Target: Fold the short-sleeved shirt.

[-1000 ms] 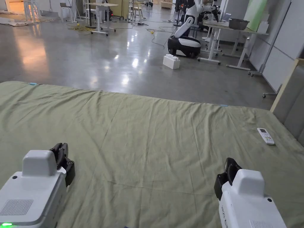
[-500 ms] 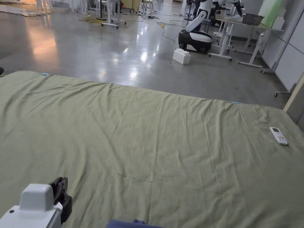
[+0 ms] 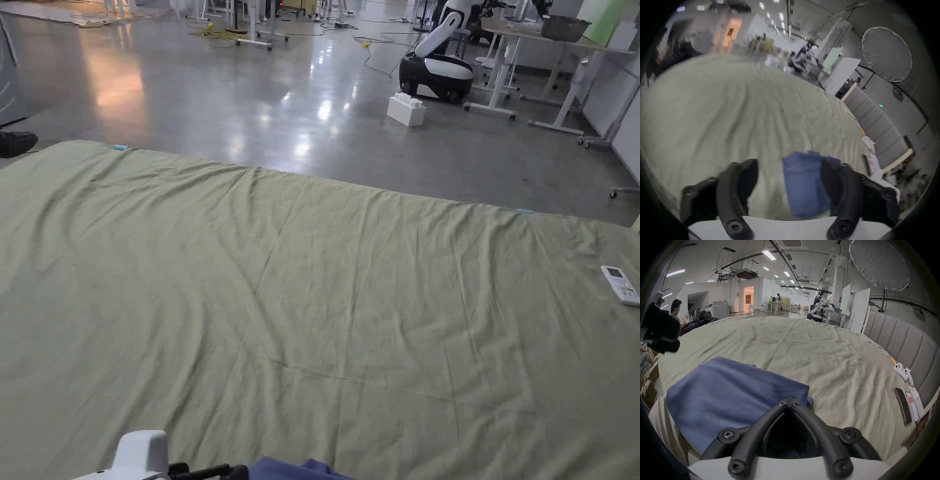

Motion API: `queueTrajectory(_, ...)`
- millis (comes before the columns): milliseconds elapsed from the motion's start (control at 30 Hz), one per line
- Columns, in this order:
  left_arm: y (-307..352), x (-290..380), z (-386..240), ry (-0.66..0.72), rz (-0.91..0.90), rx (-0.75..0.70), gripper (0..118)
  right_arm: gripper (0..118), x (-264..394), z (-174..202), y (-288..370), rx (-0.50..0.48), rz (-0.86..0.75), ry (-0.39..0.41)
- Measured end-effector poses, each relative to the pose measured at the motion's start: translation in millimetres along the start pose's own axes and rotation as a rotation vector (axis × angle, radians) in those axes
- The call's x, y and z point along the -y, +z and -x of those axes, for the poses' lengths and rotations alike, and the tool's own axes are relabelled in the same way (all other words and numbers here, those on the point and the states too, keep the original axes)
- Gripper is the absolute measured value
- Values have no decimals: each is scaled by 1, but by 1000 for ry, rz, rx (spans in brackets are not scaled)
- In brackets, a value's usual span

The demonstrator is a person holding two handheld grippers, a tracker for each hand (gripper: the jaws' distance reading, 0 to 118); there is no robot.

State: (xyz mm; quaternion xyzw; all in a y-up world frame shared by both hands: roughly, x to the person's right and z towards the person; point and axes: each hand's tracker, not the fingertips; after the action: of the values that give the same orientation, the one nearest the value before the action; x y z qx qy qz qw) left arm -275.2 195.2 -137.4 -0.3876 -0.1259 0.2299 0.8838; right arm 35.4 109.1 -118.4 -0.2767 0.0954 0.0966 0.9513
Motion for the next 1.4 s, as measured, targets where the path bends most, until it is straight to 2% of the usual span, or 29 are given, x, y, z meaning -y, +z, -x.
queueTrajectory(33,-7,1,6,28,16,64,88,0,3,-3,-2,-4,0,-4)
queueTrajectory(333,-78,12,47,266,249,284,88,0,4,-5,-2,-18,-5,-24)
queueTrajectory(433,-101,27,61,359,315,404,84,0,5,-6,-2,-20,-6,-19)
queueTrajectory(533,-111,31,74,408,256,472,76,0,5,-7,-2,-22,-3,-27)
queueTrajectory(633,-106,30,61,366,249,436,49,0,5,-8,-3,-22,0,-34)
queueTrajectory(767,-103,33,59,353,241,445,31,0,5,-9,-3,-26,-3,-35)
queueTrajectory(867,-102,36,57,301,212,432,28,0,5,-9,-3,-26,-5,-41)
queueTrajectory(1133,-81,33,60,334,155,474,26,1,-8,-17,6,-22,-26,-27)
queueTrajectory(1400,-20,-24,96,298,72,459,25,0,-76,-63,12,77,-175,-44)
